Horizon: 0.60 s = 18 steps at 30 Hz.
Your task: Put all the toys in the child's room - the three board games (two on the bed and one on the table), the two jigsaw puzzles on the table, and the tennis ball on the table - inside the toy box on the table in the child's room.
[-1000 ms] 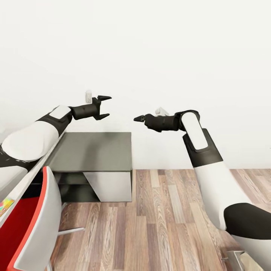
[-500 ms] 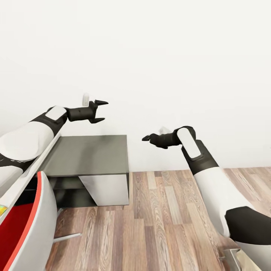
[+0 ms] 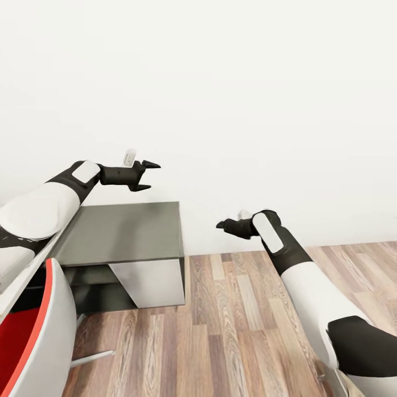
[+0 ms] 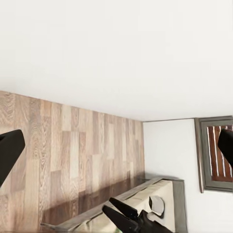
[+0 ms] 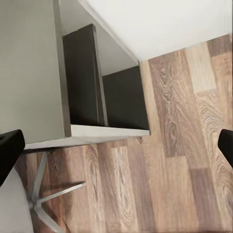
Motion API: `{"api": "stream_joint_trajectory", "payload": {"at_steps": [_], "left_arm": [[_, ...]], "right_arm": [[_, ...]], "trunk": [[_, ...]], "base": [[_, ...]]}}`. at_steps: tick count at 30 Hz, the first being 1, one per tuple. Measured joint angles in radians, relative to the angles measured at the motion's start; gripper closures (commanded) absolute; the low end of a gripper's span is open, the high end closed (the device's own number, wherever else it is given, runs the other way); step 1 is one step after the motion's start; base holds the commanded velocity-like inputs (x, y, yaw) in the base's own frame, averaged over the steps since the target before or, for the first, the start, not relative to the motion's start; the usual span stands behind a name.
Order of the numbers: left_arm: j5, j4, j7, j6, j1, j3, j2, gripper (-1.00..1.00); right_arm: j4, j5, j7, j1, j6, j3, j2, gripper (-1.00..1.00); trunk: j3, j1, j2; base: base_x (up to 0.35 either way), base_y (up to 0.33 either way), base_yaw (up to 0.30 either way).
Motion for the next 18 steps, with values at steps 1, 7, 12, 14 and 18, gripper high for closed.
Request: {"api": "stream_joint_trajectory", "payload": {"at_steps": [1, 7, 12, 14, 18], "left_arm": [[-0.001, 0.000, 0.000, 0.000, 0.004, 0.000, 0.000, -1.00], [-0.006, -0.002, 0.002, 0.000, 0.028, -0.001, 0.000, -1.00], [-0.007, -0.003, 0.004, -0.003, 0.049, -0.001, 0.000, -1.00], [-0.008, -0.003, 0.005, -0.005, 0.059, -0.002, 0.001, -1.00], [-0.030, -0.005, 0.009, -0.010, 0.092, -0.005, 0.001, -1.00]], "right_arm": [[0.010, 0.003, 0.000, 0.004, -0.009, 0.000, 0.000, -1.00], [0.075, 0.067, 0.000, 0.056, -0.081, 0.000, -0.002, -1.00], [0.090, 0.137, 0.000, 0.109, -0.125, -0.001, 0.000, -1.00], [0.092, 0.156, 0.000, 0.128, -0.139, -0.001, 0.000, -1.00], [0.096, 0.185, 0.001, 0.191, -0.197, -0.003, -0.004, -1.00]], "trunk": [[0.002, 0.000, 0.000], [0.011, 0.000, 0.000], [0.019, 0.000, 0.000], [0.022, 0.000, 0.000], [0.028, 0.000, 0.000]], "base": [[0.000, 0.000, -0.102], [0.000, 0.000, -0.102], [0.000, 0.000, -0.102], [0.000, 0.000, -0.099], [0.000, 0.000, -0.096]]}}
